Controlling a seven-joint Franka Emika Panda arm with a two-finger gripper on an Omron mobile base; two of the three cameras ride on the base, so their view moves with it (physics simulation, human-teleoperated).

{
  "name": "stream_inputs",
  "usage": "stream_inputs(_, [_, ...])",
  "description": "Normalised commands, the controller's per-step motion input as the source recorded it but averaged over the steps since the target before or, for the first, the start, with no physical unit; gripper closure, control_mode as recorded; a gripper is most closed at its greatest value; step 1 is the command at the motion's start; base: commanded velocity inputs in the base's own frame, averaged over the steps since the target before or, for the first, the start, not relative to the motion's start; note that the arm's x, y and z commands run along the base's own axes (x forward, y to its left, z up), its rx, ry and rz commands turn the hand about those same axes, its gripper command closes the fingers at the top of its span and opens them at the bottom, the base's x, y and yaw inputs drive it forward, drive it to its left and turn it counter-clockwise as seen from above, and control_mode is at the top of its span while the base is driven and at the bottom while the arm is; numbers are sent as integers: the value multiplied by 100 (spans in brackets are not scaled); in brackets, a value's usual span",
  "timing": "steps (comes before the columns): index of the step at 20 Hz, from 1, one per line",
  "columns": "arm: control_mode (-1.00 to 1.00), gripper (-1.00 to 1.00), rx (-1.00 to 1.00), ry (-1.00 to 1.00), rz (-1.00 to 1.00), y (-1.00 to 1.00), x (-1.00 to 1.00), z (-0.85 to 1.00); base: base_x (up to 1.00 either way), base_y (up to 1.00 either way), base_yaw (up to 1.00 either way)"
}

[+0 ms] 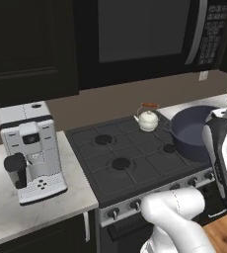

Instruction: Pick the kettle from the cabinet and place it on a stove burner. Then pick the pot from the counter and place it on another stove burner. Finally, turn both burners on.

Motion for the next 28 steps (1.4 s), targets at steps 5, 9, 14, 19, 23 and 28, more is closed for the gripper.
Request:
stream_inputs(5, [-100,100,1,1,3,0,30,-23,0,0,0])
stream_inputs(9, [-100,100,4,0,3,0,28,-11,0,0,0])
stream_inputs(14, [-100,100,6,0,4,0,27,-12,0,0,0])
stream_inputs(19, [-100,100,2,0,1,0,23,-5,0,0,0])
stream_inputs(23, [-100,100,0,1,0,0,19,-9,0,0,0])
stream_inputs(28, [-100,100,0,1,0,0,18,-14,0,0,0])
